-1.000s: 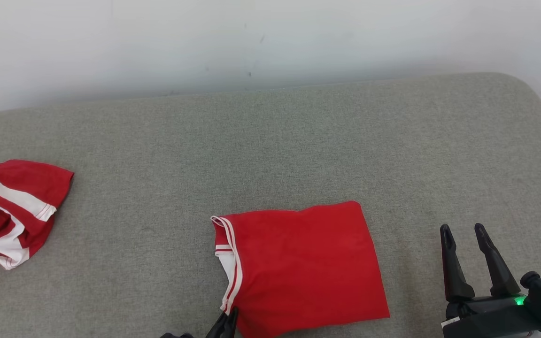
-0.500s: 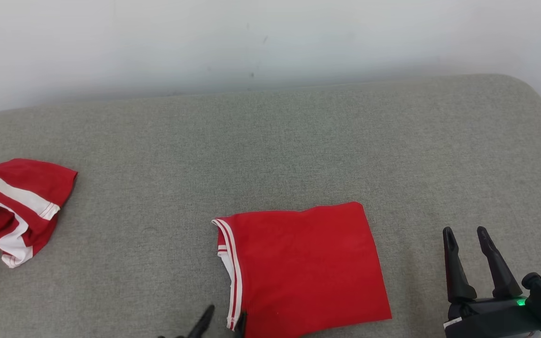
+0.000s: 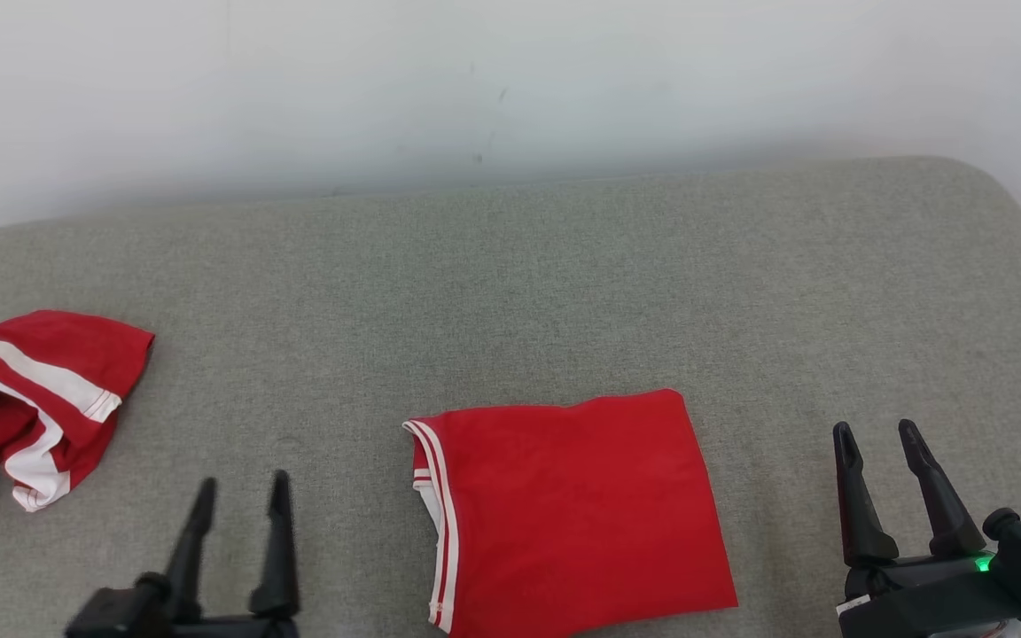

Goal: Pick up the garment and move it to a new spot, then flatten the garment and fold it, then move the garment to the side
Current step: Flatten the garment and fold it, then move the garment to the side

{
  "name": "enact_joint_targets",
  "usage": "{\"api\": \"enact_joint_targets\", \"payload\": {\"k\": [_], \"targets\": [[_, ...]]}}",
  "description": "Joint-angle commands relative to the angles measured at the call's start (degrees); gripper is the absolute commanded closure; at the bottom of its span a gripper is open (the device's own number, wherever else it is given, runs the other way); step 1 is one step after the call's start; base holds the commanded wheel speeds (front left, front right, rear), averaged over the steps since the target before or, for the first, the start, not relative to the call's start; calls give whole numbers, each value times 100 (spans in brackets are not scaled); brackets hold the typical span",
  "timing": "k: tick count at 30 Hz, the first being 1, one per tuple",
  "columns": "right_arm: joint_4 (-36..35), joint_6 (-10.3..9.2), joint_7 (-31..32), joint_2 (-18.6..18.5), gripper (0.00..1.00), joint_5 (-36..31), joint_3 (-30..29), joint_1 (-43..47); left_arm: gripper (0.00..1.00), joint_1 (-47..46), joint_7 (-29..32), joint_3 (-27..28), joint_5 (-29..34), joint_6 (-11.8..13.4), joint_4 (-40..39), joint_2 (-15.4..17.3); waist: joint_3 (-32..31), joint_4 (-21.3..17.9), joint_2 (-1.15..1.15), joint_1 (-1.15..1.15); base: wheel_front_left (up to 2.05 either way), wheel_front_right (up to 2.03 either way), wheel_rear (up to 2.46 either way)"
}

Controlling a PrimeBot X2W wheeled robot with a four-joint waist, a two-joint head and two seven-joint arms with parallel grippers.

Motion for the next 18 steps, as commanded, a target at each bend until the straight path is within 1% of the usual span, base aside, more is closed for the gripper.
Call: {"api": "enact_joint_targets", "payload": {"k": [1,5,8,13,18], "targets": [[-11,-15,-26,-27,0,-55,10,-35,0,-1,0,190,41,19,-84,-6,-31,-8,0,0,0,0,0],[-20,-15,-26,-19,0,-90,40,-2,0,82,0,610,225,20,-228,-38,-103,-12,0,0,0,0,0],[-17,-15,-25,-12,0,-157,81,42,0,180,-1,825,318,-48,-235,-70,-160,-11,0,0,0,0,0],[-31,-15,-26,22,0,-276,100,153,0,305,-1,938,667,-123,-102,-76,-244,19,0,0,0,0,0],[-50,-15,-26,79,0,-366,112,272,0,356,-1,1019,722,-199,-7,-131,-281,54,0,0,0,0,0]]}}
